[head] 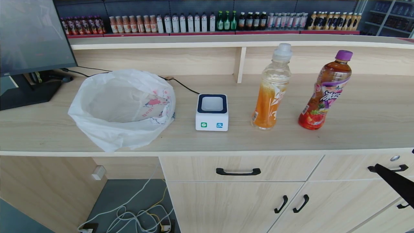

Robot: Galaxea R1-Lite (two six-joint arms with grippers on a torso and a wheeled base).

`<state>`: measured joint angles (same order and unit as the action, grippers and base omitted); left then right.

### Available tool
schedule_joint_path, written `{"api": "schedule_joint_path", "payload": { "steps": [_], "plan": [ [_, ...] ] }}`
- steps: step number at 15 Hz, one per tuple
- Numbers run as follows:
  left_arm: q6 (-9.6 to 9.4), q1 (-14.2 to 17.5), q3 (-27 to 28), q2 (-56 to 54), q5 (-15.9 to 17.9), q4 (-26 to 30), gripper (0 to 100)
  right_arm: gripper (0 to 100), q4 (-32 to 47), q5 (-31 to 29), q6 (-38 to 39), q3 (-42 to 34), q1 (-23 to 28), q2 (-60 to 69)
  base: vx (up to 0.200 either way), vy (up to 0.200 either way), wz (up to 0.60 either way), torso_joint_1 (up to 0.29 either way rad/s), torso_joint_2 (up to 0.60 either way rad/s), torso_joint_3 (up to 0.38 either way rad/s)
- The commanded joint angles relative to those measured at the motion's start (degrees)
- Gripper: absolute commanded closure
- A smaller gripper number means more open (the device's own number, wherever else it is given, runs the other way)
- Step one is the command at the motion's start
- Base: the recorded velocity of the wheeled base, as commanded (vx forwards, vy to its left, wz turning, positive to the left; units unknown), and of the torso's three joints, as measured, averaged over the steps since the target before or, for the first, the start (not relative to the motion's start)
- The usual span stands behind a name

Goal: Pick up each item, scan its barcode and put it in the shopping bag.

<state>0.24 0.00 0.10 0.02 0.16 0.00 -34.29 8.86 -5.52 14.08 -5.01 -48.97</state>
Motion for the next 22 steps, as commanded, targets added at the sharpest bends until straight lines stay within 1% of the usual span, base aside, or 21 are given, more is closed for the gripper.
{"api": "schedule_joint_path", "payload": {
  "steps": [1, 2, 4, 5, 7, 8, 9, 12, 13, 16, 19, 22],
  "plan": [
    [0.02, 0.0, 0.0, 0.0, 0.0, 0.0, 0, 0, -7.3, 0.0, -0.5, 2.9, -3.6, -14.2, 0.000, 0.000, 0.00, 0.000, 0.00, 0.000],
    [0.02, 0.0, 0.0, 0.0, 0.0, 0.0, 0, 0, -10.1, -0.1, -0.5, 4.8, -5.1, -18.5, 0.000, 0.000, 0.00, 0.000, 0.00, 0.000],
    [0.02, 0.0, 0.0, 0.0, 0.0, 0.0, 0, 0, -10.3, 0.0, -0.5, 9.4, -7.6, -23.0, 0.000, 0.000, 0.00, 0.000, 0.00, 0.000],
    [0.02, 0.0, 0.0, 0.0, 0.0, 0.0, 0, 0, -10.3, -0.1, -0.5, 13.6, -9.5, -26.9, 0.000, 0.000, 0.00, 0.000, 0.00, 0.000],
    [0.02, 0.0, 0.0, 0.0, 0.0, 0.0, 0, 0, -10.5, -0.1, -1.4, 19.4, -11.8, -32.9, 0.000, 0.000, 0.00, 0.000, 0.00, 0.000],
    [0.02, 0.0, 0.0, 0.0, 0.0, 0.0, 0, 0, -11.7, -0.2, -1.6, 21.9, -13.0, -35.6, 0.000, 0.000, 0.00, 0.000, 0.00, 0.000],
    [0.02, 0.0, -0.1, 0.0, 0.0, 0.0, 0, 0, -14.8, -0.6, -1.9, 23.5, -13.6, -38.0, 0.000, 0.000, 0.00, 0.000, 0.00, 0.000],
    [0.02, 0.0, 0.0, 0.0, 0.0, 0.0, 0, 0, -25.6, -2.0, -2.4, 23.0, -16.3, -44.0, 0.000, 0.000, 0.00, 0.000, 0.00, 0.000],
    [0.02, 0.0, 0.0, 0.0, 0.0, 0.0, 0, 0, -27.1, -2.0, -2.4, 22.8, -16.9, -45.2, 0.000, 0.000, 0.00, 0.000, 0.00, 0.000],
    [0.02, 0.0, 0.0, 0.0, 0.0, 0.0, 0, 0, -27.8, -2.4, -2.3, 24.3, -18.0, -47.2, 0.000, 0.000, 0.00, 0.000, 0.00, 0.000],
    [0.02, 0.0, 0.0, 0.0, 0.0, 0.0, 0, 0, -28.2, -5.1, -2.2, 25.3, -18.1, -48.1, 0.000, 0.000, 0.00, 0.000, 0.00, 0.000],
    [0.02, 0.0, 0.0, 0.0, 0.0, 0.0, 0, 0, -31.5, -8.3, -2.3, 25.4, -18.6, -50.5, 0.000, 0.000, 0.00, 0.000, 0.00, 0.000]
  ]
}}
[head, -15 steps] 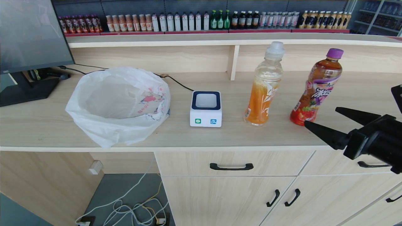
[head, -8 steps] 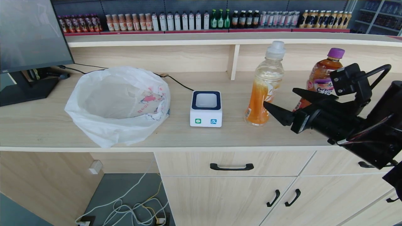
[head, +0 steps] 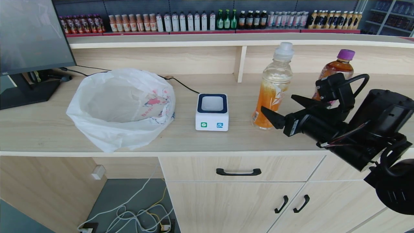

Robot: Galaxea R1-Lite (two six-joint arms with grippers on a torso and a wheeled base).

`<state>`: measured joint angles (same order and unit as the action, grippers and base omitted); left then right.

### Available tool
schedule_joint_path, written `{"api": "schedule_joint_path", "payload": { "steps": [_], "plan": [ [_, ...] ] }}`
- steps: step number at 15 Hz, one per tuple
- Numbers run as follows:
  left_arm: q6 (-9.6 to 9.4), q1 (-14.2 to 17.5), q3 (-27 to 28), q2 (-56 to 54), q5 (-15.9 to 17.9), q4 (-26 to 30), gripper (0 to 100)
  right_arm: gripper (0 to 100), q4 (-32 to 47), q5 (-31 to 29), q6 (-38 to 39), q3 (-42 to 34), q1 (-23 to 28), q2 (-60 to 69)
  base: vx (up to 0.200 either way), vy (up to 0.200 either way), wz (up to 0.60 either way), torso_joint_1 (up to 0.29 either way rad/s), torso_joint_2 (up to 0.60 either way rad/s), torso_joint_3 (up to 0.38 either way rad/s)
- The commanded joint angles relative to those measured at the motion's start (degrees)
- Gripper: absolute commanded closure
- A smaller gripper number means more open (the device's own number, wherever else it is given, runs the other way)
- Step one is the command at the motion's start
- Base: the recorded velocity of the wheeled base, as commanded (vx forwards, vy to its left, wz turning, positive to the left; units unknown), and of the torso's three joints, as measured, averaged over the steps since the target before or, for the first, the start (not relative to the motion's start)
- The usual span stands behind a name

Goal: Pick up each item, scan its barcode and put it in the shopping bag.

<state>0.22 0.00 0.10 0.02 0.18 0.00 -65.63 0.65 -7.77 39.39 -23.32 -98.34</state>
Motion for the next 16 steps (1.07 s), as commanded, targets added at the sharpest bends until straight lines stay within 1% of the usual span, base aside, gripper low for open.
{"api": "schedule_joint_path", "payload": {
  "steps": [1, 3, 6, 8, 14, 16],
  "plan": [
    [0.04, 0.0, 0.0, 0.0, 0.0, 0.0, 0, 0, -1.0, -1.5, -0.1, 0.1, -0.8, -1.7, 0.000, 0.000, 0.00, 0.000, 0.00, 0.000],
    [0.04, 0.0, 0.0, 0.0, 0.0, 0.0, 0, 0, -1.3, -2.6, -0.1, 0.2, -2.7, -2.1, 0.000, 0.000, 0.00, 0.000, 0.00, 0.000],
    [0.04, 0.0, 0.0, 0.0, 0.0, 0.0, 0, 0, -1.4, -3.4, -0.7, 1.7, -2.7, -3.3, 0.000, 0.000, 0.00, 0.000, 0.00, 0.000],
    [0.04, 0.0, 0.0, 0.0, 0.0, 0.0, 0, 0, -1.6, -7.4, -1.1, 3.1, -2.8, -4.5, 0.000, 0.000, 0.00, 0.000, 0.00, 0.000],
    [0.04, 0.0, 0.0, 0.0, 0.0, 0.0, 0, 0, -4.2, -8.4, -1.4, 6.6, -3.0, -7.1, 0.000, 0.000, 0.00, 0.000, 0.00, 0.000],
    [0.04, 0.0, 0.0, 0.0, 0.0, 0.0, 0, 0, -4.4, -10.0, -1.4, 8.2, -3.0, -8.0, 0.000, 0.000, 0.00, 0.000, 0.00, 0.000]
  ]
}}
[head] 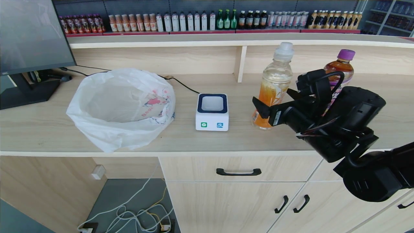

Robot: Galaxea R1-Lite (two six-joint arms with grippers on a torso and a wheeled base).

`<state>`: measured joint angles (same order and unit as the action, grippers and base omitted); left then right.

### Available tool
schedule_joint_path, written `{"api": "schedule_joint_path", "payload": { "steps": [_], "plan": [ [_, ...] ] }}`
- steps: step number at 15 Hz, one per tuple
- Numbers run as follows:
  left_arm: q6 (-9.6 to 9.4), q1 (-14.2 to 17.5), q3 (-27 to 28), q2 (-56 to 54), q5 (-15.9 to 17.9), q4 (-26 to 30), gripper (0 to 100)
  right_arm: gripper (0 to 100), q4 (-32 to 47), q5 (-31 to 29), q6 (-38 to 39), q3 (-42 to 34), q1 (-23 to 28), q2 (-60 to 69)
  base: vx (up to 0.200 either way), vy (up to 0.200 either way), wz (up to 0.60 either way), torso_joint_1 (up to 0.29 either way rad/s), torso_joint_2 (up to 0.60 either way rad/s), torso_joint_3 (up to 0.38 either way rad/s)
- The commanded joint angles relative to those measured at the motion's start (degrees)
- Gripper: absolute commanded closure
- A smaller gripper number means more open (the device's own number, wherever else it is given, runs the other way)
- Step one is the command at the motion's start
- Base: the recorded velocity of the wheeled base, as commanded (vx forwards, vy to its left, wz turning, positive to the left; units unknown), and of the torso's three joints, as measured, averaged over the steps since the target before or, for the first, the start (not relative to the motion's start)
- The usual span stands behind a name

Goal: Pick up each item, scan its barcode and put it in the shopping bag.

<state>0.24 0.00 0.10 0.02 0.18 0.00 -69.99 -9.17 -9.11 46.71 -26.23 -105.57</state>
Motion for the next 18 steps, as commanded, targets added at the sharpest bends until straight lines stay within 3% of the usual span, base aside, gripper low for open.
{"api": "schedule_joint_path", "payload": {
  "steps": [1, 11, 18],
  "plan": [
    [0.02, 0.0, 0.0, 0.0, 0.0, 0.0, 0, 0, -0.1, -1.5, 0.1, 1.4, 0.0, -1.0, 0.000, 0.000, 0.00, 0.000, 0.00, 0.000],
    [0.02, 0.0, 0.0, 0.0, 0.0, 0.0, 0, 0, -0.1, -10.0, 1.5, 2.8, -2.6, -2.9, 0.000, 0.000, 0.00, 0.000, 0.00, 0.000],
    [0.02, 0.0, 0.0, 0.0, 0.0, 0.0, 0, 0, 0.1, -11.2, 3.0, 4.6, -2.8, -4.4, 0.000, 0.000, 0.00, 0.000, 0.00, 0.000]
  ]
}}
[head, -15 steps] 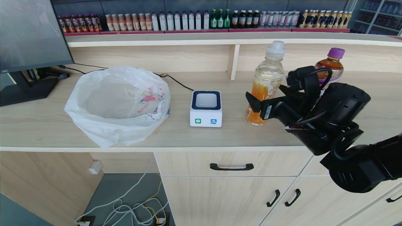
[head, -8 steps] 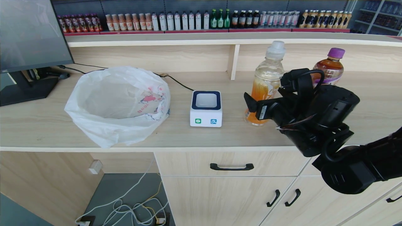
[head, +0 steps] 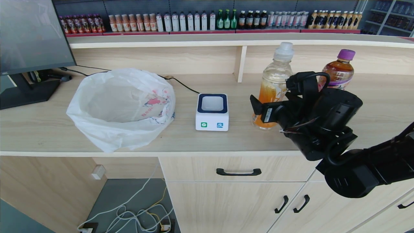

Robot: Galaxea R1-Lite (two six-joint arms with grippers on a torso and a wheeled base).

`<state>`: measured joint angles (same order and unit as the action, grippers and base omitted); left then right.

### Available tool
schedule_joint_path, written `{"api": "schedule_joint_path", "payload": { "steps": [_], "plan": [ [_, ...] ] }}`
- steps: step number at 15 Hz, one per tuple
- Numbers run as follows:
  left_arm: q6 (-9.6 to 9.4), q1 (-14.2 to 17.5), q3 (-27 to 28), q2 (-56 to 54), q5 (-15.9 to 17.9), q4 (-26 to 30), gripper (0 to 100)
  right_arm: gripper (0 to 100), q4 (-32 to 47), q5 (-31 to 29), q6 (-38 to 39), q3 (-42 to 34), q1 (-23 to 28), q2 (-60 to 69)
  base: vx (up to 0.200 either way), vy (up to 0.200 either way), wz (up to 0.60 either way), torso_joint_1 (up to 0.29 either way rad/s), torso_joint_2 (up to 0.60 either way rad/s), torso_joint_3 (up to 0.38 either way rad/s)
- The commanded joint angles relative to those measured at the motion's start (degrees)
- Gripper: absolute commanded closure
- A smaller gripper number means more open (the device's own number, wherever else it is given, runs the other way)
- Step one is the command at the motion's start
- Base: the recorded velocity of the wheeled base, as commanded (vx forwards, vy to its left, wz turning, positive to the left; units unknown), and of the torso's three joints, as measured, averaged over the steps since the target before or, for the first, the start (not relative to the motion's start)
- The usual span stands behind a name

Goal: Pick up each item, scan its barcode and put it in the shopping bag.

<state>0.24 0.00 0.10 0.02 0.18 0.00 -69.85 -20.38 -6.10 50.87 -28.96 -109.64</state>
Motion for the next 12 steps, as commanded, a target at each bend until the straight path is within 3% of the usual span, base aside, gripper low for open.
{"api": "schedule_joint_path", "payload": {
  "steps": [1, 12],
  "plan": [
    [0.02, 0.0, 0.0, 0.0, 0.0, 0.0, 0, 0, 0.0, -0.2, 0.0, 0.7, -0.3, -0.7, 0.000, 0.000, 0.00, 0.000, 0.00, 0.000],
    [0.02, 0.0, 0.0, 0.0, 0.0, 0.0, 0, 0, 0.1, -1.3, 1.3, 3.3, -0.3, -2.9, 0.000, 0.000, 0.00, 0.000, 0.00, 0.000]
  ]
}}
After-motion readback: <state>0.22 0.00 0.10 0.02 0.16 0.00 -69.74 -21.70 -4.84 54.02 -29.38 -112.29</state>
